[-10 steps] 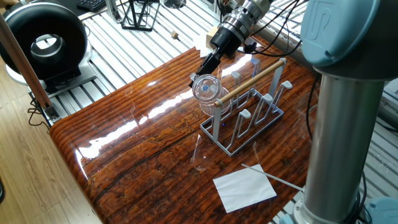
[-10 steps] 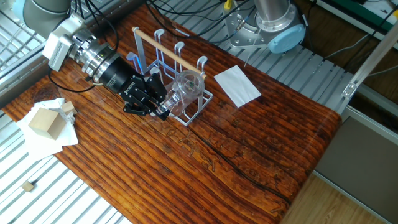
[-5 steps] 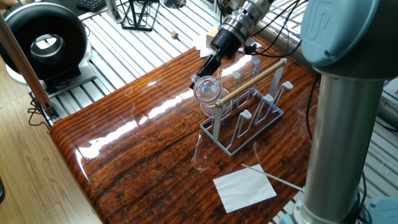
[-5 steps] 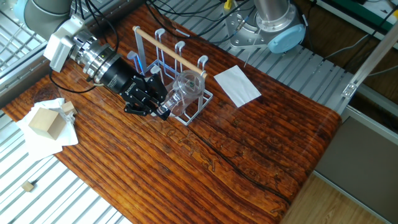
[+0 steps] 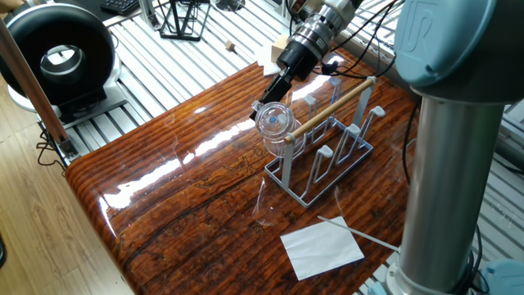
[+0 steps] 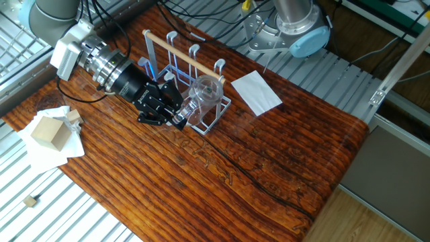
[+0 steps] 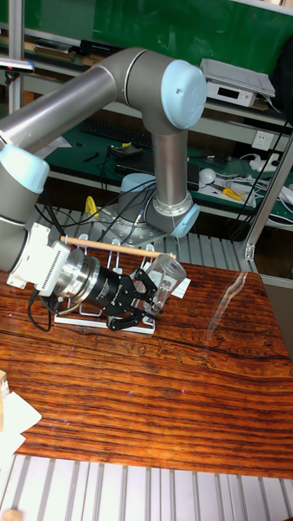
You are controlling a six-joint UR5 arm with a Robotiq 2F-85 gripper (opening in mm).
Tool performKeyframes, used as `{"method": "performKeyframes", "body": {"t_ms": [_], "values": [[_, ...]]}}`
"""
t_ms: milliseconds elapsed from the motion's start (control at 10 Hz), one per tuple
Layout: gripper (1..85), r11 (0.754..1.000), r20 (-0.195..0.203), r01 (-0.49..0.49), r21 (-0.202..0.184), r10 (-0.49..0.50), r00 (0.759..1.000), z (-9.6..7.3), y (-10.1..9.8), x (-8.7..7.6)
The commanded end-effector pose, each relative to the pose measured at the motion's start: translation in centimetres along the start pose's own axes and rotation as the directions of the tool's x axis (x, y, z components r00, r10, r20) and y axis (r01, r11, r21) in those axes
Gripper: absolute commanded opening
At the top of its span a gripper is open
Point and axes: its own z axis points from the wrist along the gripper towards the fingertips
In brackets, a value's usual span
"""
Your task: Put the cup on the cup rack
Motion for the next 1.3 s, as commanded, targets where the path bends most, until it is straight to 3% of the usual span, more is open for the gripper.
{"method": "performKeyframes", "body": {"t_ms": [0, 1200], "values": [[1.0, 1.000, 0.023, -0.001, -0.023, 0.001, 1.000, 0.0, 0.2, -0.5], [1.0, 0.999, 0.025, 0.034, -0.039, -0.033, 0.999, 0.5, -1.1, 0.8]]}}
